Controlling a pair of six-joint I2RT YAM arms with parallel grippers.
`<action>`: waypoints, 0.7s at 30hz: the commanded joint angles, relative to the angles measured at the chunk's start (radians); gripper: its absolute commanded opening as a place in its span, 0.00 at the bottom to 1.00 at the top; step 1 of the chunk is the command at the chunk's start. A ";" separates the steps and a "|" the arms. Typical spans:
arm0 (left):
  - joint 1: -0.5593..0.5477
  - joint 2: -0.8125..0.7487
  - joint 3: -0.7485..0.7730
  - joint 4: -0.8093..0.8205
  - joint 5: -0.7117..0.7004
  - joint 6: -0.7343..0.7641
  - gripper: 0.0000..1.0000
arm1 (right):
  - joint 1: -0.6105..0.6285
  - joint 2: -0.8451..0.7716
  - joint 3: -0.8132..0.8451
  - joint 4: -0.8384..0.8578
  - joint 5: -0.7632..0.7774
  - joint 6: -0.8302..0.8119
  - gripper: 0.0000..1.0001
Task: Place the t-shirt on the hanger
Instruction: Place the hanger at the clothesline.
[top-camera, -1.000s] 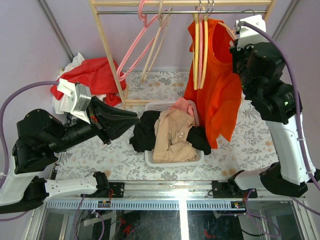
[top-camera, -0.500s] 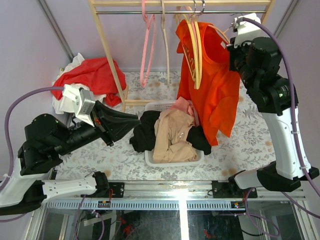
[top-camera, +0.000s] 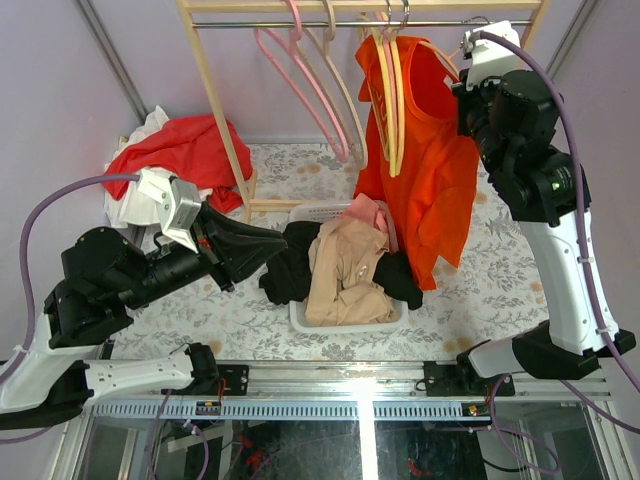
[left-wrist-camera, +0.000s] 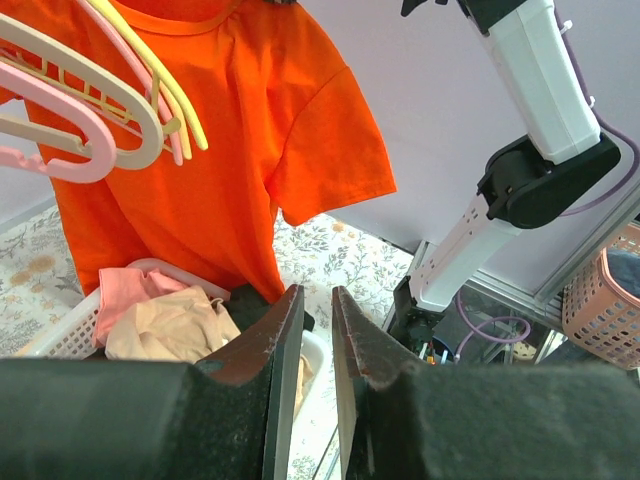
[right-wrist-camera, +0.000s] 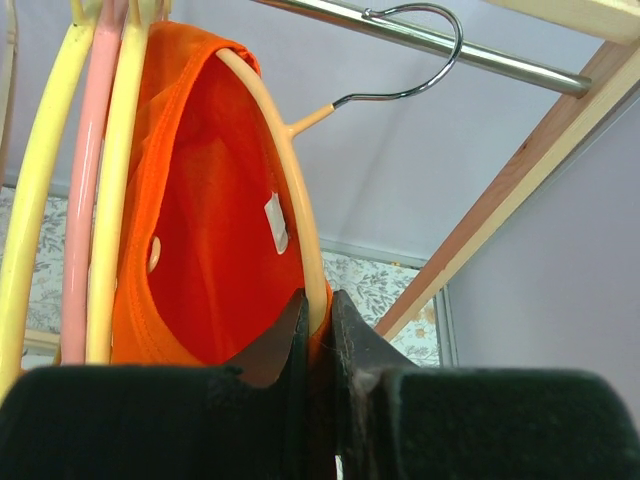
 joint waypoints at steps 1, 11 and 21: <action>-0.006 0.007 -0.004 0.077 -0.013 -0.001 0.16 | -0.005 0.020 0.010 0.150 0.044 -0.032 0.00; -0.005 0.030 0.001 0.075 -0.026 0.015 0.16 | -0.019 0.076 -0.009 0.207 0.066 -0.067 0.00; -0.005 0.058 0.004 0.071 -0.018 0.012 0.16 | -0.066 0.046 -0.181 0.262 0.148 -0.057 0.00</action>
